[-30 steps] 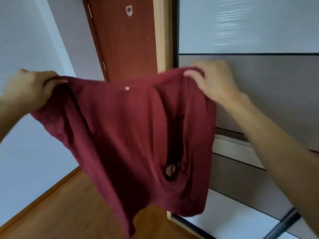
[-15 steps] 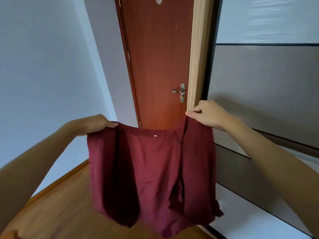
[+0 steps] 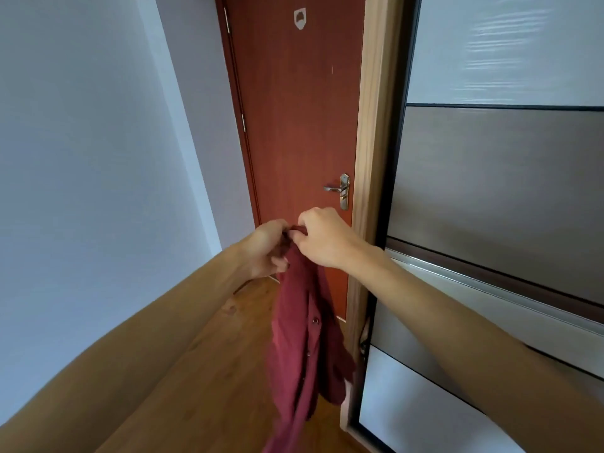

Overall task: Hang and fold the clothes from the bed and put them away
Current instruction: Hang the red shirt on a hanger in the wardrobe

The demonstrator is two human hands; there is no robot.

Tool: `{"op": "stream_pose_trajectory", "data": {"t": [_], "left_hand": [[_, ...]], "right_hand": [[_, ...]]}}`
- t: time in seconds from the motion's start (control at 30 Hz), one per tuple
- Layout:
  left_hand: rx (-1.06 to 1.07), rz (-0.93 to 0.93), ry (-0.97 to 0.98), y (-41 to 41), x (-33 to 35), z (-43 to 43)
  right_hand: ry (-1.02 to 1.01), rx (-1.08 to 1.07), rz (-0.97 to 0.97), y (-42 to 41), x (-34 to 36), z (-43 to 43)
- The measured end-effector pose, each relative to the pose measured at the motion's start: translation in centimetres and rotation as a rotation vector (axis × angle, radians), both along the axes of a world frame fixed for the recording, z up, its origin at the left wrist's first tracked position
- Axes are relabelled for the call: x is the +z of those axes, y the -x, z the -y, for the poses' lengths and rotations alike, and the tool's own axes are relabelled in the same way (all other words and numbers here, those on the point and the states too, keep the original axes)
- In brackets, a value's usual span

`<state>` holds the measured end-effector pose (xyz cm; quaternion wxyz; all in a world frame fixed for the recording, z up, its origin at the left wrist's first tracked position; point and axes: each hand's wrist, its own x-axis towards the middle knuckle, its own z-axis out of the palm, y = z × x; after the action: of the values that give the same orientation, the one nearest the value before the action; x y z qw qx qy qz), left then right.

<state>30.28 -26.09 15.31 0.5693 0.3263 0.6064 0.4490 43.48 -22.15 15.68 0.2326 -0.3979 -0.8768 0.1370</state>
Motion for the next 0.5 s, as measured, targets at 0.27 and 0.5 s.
{"op": "stream_pose_trajectory", "data": {"t": [0.27,0.5], "left_hand": [[-0.095,-0.272,-0.232,1.4,0.8,-4.0],[-0.287,-0.346,-0.404,1.3,2.7,-7.2]], "right_hand": [[0.049,0.168,0.012,-4.7,3.0,-2.5],[-0.554,-0.281,0.988,-10.0,1.7,-12.7]]}}
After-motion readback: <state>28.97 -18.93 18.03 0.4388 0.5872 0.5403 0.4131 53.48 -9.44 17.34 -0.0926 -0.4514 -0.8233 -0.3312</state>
